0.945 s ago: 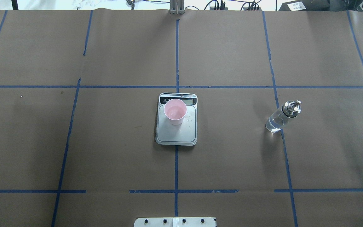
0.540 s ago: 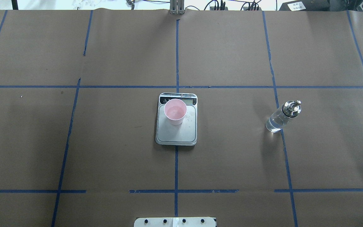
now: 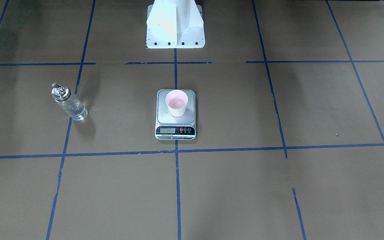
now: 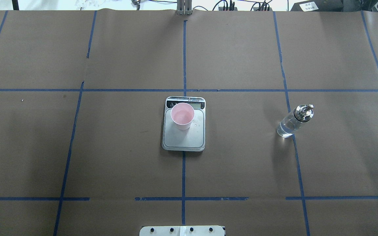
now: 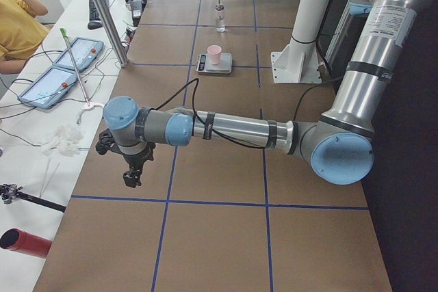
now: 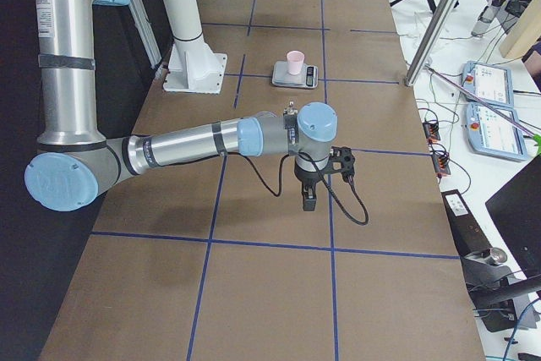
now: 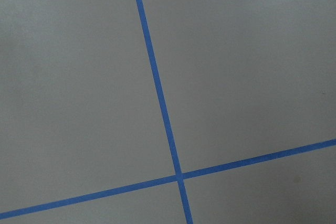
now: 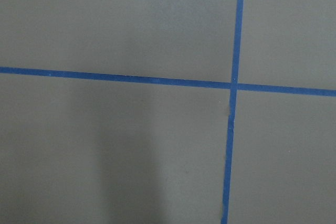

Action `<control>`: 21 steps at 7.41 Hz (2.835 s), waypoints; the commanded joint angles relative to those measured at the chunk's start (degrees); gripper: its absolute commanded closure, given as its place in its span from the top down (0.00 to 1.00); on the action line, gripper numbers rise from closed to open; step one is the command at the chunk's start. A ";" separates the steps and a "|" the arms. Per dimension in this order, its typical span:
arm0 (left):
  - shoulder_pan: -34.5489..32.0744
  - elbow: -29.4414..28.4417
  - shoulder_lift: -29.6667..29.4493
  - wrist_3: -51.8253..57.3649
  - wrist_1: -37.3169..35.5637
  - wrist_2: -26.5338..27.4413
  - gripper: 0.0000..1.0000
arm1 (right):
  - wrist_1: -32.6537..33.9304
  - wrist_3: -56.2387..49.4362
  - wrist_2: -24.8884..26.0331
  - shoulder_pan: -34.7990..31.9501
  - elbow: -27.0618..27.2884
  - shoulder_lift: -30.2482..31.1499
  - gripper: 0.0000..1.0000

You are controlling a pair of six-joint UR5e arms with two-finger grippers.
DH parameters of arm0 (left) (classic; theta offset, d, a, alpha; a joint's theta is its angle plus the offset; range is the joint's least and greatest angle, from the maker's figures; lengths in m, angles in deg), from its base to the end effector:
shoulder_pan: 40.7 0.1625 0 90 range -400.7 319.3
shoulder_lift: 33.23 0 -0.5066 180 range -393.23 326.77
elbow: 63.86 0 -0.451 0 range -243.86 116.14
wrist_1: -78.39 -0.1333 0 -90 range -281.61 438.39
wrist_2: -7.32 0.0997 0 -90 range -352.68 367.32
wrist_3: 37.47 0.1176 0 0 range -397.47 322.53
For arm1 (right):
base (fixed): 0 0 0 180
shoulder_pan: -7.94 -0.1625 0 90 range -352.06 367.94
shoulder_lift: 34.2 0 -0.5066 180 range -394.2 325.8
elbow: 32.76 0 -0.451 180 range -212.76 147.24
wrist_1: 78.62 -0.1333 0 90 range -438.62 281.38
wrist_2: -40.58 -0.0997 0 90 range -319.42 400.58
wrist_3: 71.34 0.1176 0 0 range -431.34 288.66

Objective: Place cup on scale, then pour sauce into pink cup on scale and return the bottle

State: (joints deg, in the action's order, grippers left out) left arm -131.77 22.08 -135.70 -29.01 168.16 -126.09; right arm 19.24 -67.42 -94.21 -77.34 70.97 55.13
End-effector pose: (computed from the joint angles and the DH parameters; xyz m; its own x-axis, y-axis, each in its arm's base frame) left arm -0.0649 -0.6653 0.6616 0.7230 0.2289 -0.6519 -0.0888 0.9665 0.2408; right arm 0.0049 -0.5536 0.6285 0.7046 -0.0704 0.7061 0.0337 0.9973 0.0658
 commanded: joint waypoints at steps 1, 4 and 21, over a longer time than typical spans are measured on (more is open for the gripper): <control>-0.34 8.60 8.13 -0.02 -0.12 1.13 1.00 | -0.04 0.39 -0.29 1.08 -4.49 -4.95 1.00; 0.01 7.86 11.33 0.07 0.41 0.60 1.00 | -1.70 0.30 -0.21 1.08 -3.54 -5.04 1.00; 0.28 9.18 10.98 0.25 4.72 -5.02 1.00 | -3.47 -0.05 2.41 1.17 -3.54 -1.97 1.00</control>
State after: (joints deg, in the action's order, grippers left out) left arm -131.53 32.17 -124.50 -28.78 172.86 -131.29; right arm 15.71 -67.29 -93.39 -76.21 67.50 53.22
